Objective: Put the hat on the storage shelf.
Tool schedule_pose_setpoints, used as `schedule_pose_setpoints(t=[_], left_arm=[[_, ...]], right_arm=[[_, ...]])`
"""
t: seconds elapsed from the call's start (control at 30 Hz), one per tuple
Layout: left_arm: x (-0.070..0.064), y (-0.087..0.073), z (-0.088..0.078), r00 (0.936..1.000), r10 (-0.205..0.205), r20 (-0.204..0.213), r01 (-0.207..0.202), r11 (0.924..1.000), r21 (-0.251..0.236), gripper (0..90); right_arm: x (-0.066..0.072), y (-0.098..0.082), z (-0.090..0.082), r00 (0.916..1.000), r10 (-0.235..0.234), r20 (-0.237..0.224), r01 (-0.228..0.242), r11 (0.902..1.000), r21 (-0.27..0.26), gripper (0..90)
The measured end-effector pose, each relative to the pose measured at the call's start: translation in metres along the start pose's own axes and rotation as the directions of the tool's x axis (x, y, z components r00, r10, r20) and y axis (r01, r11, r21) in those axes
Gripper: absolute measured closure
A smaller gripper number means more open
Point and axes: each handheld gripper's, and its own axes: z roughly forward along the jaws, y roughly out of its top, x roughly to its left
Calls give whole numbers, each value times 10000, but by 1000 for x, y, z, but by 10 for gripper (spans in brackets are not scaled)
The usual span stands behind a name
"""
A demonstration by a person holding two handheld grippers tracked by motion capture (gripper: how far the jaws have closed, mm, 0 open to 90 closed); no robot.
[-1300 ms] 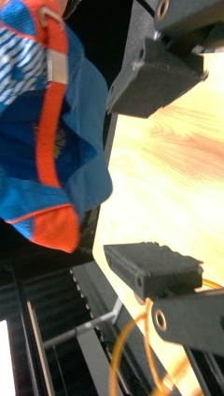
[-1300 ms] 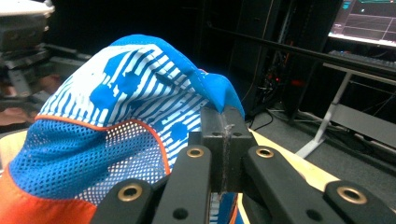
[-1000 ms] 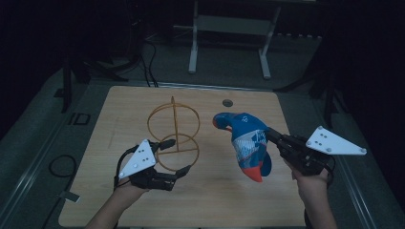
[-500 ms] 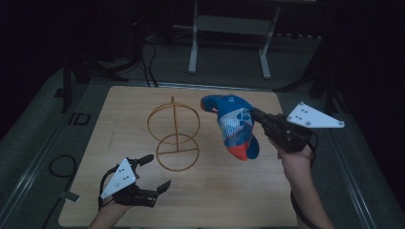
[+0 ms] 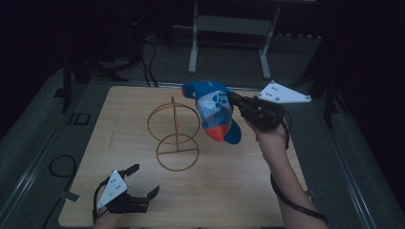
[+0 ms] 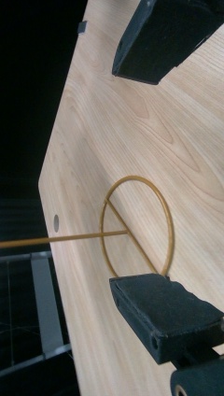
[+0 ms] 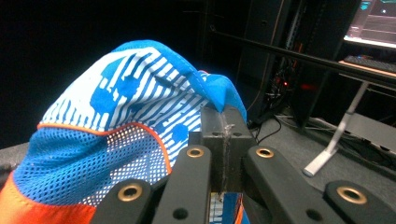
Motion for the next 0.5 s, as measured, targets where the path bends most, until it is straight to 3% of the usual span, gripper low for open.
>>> schedule_pose_setpoints(t=[0.17,0.2,0.33,0.5], left_arm=[[3,-8,-3,9995,-22,-323,20,10000,-67,24],[4,-9,-4,9993,-35,-373,33,10000,-67,24],[5,-12,-5,9991,-40,-431,36,9999,-99,24],[8,-15,-5,9991,-94,-408,93,10000,-36,24]], right_arm=[[6,10,24,9999,-15,-115,14,10000,-37,900],[10,15,36,9998,19,-208,-19,10000,-7,900],[16,20,52,9992,74,-383,-73,10000,52,900],[37,24,83,9957,-65,-919,99,9993,359,900]])
